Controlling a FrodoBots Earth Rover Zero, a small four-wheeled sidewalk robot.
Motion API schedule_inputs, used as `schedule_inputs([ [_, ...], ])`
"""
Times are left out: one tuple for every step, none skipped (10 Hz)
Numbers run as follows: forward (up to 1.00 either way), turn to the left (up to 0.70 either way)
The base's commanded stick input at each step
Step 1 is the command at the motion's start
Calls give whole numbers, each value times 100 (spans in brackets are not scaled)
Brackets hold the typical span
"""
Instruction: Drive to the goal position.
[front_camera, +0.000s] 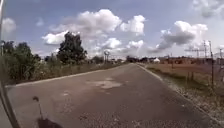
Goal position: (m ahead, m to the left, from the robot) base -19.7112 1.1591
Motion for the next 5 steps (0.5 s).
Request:
schedule_inputs([
  [-22, 0],
  [4, 0],
  [4, 0],
  [4, 0],
  [4, 0],
])
